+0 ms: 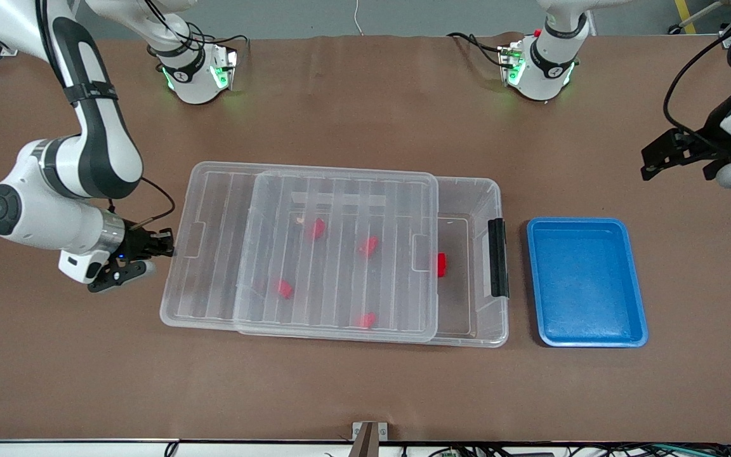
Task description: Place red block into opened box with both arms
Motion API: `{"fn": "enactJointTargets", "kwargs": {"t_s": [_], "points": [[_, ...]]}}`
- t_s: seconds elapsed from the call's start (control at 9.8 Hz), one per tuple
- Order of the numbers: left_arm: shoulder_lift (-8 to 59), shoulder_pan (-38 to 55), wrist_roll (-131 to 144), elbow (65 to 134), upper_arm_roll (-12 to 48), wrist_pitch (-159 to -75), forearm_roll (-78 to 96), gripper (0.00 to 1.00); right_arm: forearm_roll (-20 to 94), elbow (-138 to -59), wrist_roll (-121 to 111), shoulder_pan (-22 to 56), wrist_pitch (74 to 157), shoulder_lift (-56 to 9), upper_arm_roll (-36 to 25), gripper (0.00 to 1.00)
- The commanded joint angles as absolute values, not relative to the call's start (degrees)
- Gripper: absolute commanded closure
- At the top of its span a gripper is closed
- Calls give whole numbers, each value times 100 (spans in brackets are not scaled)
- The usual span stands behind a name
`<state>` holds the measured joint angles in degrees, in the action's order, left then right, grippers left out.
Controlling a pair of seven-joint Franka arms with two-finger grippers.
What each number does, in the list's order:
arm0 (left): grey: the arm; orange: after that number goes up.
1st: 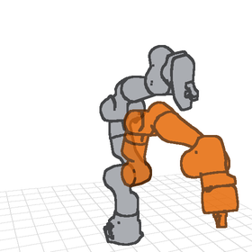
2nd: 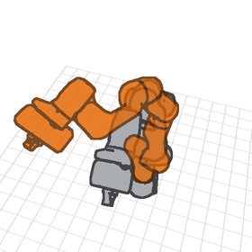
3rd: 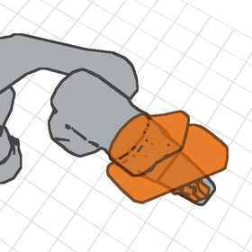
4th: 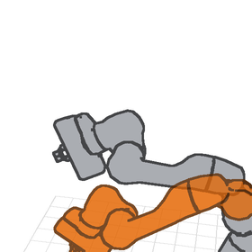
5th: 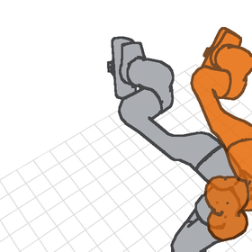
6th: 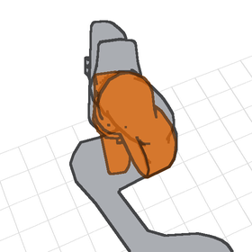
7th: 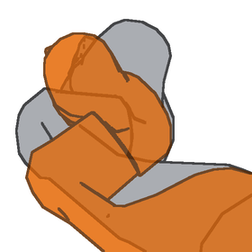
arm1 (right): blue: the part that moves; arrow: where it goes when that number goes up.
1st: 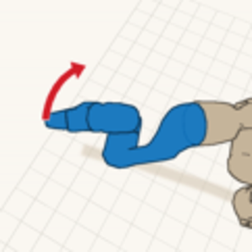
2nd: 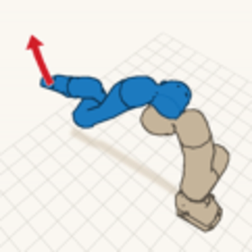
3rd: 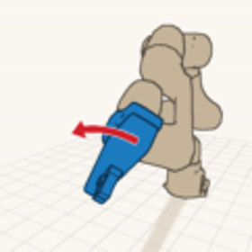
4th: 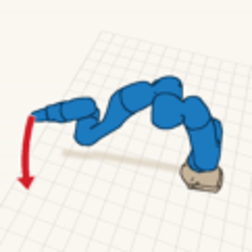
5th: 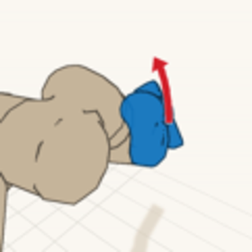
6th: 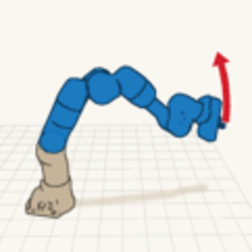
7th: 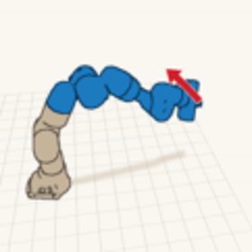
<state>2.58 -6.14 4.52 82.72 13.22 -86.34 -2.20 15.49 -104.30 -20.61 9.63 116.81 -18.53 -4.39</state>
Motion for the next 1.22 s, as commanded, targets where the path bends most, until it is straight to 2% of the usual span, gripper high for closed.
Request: {"fn": "enactJointTargets", "kwargs": {"t_s": [0.0,0.71,0.82,0.92,1.12], "points": [[-114,-624,325,8877,1266,-8527,-132,0,1793,-10521,-1960,1229,11847,-1863,-475,100],[-97,-624,404,8877,1318,-8455,-105,0,1793,-10433,-1398,1643,11936,-1951,-483,100],[-97,-624,413,8868,1318,-8455,-105,0,1776,-10354,-1371,1600,11866,-1942,-483,75],[-88,-624,404,8868,1327,-8455,-105,0,1714,-10240,-1362,1521,11717,-1899,-527,1],[-70,-615,378,8859,1327,-8455,-105,0,1120,-10090,-909,1136,11304,-1305,-641,0]]}}
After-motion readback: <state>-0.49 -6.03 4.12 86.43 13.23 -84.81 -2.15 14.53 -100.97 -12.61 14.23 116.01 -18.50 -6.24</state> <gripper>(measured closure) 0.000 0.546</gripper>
